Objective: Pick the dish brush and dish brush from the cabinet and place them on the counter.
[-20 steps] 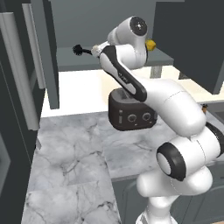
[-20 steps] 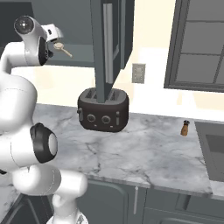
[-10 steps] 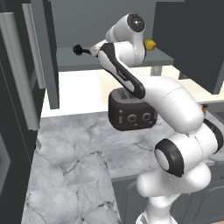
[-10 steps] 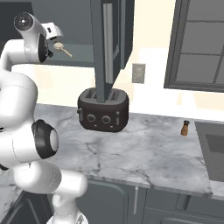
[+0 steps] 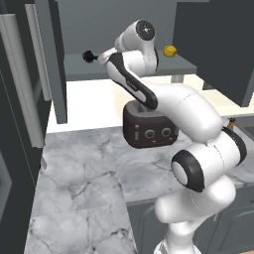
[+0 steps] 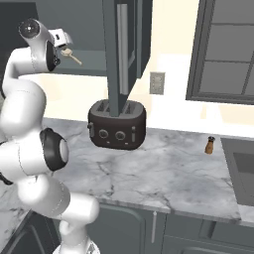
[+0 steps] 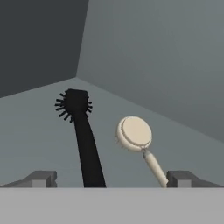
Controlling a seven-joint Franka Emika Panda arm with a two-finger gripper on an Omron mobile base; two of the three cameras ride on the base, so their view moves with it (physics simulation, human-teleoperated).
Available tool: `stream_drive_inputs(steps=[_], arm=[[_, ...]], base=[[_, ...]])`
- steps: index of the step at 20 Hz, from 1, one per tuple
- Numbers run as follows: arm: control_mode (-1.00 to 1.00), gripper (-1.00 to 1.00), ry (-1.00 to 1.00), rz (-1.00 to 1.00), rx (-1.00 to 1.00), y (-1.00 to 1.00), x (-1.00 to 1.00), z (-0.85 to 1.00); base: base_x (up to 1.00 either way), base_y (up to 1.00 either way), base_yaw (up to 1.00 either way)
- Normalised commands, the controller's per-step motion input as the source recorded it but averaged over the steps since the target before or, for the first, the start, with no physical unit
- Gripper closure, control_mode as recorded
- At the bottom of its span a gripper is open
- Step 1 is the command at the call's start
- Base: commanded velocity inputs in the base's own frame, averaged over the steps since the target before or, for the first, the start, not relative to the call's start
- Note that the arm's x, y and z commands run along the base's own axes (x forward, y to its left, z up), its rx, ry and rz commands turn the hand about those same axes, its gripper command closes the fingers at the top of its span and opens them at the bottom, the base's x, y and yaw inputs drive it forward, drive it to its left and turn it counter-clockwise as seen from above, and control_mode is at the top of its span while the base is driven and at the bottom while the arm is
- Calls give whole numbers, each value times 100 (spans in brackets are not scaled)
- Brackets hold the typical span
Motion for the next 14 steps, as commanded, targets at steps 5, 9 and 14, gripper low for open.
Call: stream_drive_inputs(steps=[5,9,14], arm=[[-100,-100,0,-5,0,15,32,-2],[-100,-100,0,-5,2,15,27,-3],[-100,-100,0,-5,3,10,27,-3]], base=[[0,0,0],[0,0,0],[0,0,0]])
